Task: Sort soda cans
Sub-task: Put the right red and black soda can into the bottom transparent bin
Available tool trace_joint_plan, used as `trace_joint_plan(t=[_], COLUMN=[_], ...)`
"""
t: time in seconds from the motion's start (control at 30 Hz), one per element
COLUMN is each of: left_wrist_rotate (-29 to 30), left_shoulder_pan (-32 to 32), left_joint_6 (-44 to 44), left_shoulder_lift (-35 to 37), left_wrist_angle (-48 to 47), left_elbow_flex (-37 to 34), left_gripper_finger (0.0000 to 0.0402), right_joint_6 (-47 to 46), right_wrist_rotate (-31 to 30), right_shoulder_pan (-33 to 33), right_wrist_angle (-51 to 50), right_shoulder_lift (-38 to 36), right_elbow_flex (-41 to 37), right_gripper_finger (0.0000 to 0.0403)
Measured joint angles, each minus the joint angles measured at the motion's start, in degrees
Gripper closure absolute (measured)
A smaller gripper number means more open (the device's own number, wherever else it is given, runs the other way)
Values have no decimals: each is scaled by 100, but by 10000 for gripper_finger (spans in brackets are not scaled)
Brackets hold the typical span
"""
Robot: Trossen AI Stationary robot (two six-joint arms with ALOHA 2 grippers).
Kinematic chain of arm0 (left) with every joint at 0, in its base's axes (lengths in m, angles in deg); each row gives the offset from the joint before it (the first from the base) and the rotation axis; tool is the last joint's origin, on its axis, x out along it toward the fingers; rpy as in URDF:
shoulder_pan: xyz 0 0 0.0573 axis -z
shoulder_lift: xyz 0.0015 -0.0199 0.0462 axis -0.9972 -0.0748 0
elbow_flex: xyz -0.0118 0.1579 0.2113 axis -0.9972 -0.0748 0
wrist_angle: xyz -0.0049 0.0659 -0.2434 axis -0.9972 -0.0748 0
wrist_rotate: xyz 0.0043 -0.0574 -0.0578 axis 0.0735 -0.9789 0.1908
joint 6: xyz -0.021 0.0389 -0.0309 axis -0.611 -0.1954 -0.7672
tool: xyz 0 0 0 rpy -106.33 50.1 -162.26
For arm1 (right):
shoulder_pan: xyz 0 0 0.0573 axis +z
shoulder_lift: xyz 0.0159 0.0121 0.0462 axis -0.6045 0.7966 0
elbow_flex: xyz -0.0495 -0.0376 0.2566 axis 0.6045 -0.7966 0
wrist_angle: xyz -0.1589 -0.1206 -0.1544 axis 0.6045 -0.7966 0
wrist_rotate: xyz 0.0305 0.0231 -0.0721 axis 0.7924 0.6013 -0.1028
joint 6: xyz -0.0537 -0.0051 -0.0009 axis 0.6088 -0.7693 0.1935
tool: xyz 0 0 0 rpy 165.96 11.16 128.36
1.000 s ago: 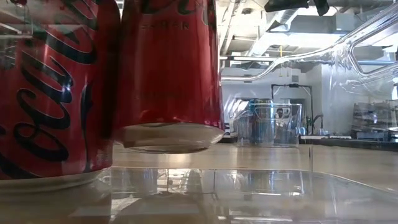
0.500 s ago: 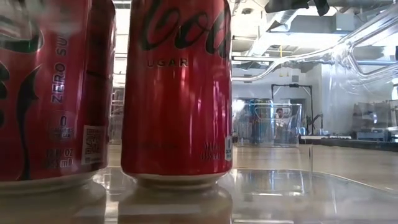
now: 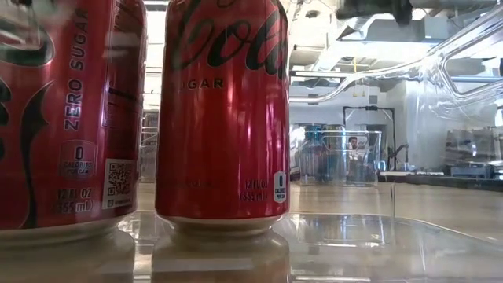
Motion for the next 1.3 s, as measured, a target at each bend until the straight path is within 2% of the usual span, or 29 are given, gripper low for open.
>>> trace_joint_plan(t=[0.07,0.13,0.2,0.27,0.43,0.63,0.77,0.93,1.03,1.17,1.3], left_wrist_rotate=[624,1350,1920,2228,2520,2967,3191,3222,3245,3246,3243], left_shoulder_pan=[178,426,677,891,1263,1402,1355,1214,1128,1081,1085], left_joint_6=[-214,-370,-498,-706,-1294,-1370,-1127,-600,-661,-930,-1150], left_shoulder_lift=[320,663,988,1269,1735,1965,1949,1941,1947,1945,1943], left_wrist_angle=[-289,-350,-311,-148,183,737,1070,1431,1419,1273,1019], left_elbow_flex=[-7,-171,-452,-791,-1770,-2714,-2979,-3086,-3086,-3084,-3084], left_gripper_finger=[36,36,36,36,36,36,36,36,36,36,36], right_joint_6=[-404,-1366,-2566,-3394,-4752,-6358,-6790,-7560,-8158,-8721,-8989], right_wrist_rotate=[1047,1769,2133,2350,3027,4575,5454,5888,5952,5957,5961], right_shoulder_pan=[-8,-67,-128,-117,227,1018,1625,2327,2712,3239,3568], right_wrist_angle=[-973,-2190,-3440,-4505,-6052,-6898,-7136,-7128,-7137,-7069,-6860], right_shoulder_lift=[-88,-180,-250,-244,-169,49,154,140,190,304,492], right_elbow_flex=[162,528,941,1331,1895,1943,1932,1919,1919,1917,1915], right_gripper_finger=[371,371,371,371,371,371,371,369,354,314,246])
